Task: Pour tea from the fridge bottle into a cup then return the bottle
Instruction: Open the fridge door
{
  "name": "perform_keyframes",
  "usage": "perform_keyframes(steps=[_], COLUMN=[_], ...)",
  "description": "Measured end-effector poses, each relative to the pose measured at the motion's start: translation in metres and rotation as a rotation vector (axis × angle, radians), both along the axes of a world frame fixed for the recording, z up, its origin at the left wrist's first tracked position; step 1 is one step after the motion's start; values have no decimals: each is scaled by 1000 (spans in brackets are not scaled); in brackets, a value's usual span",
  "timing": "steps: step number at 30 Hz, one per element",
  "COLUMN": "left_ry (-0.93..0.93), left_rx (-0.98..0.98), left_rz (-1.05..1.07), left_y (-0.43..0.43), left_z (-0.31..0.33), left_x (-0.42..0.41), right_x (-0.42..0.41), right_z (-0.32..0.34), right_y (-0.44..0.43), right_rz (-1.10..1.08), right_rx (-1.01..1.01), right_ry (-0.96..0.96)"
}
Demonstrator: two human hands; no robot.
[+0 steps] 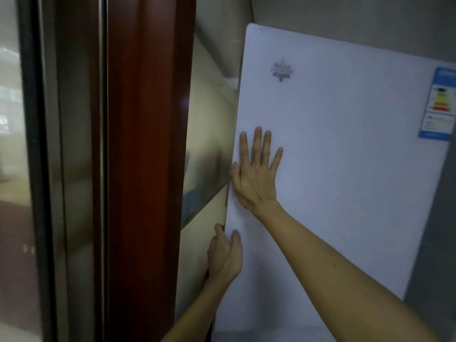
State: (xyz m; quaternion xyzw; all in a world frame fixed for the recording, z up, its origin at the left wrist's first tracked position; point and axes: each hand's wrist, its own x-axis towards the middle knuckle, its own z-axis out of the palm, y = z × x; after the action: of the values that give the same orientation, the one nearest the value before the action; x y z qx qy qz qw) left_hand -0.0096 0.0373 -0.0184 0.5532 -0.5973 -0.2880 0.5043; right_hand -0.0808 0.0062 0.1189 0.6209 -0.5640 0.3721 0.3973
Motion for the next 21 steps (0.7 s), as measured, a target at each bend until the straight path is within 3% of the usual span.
perform_keyframes(steps=[21], left_ry=[-6], left_rx=[-147], left_rz=[55], left_y=[238], left_z=[2], left_x=[-26], right_x=[-39], right_z=[-4], right_y=[226], right_rz=[238], right_rx=[127], right_ry=[-122])
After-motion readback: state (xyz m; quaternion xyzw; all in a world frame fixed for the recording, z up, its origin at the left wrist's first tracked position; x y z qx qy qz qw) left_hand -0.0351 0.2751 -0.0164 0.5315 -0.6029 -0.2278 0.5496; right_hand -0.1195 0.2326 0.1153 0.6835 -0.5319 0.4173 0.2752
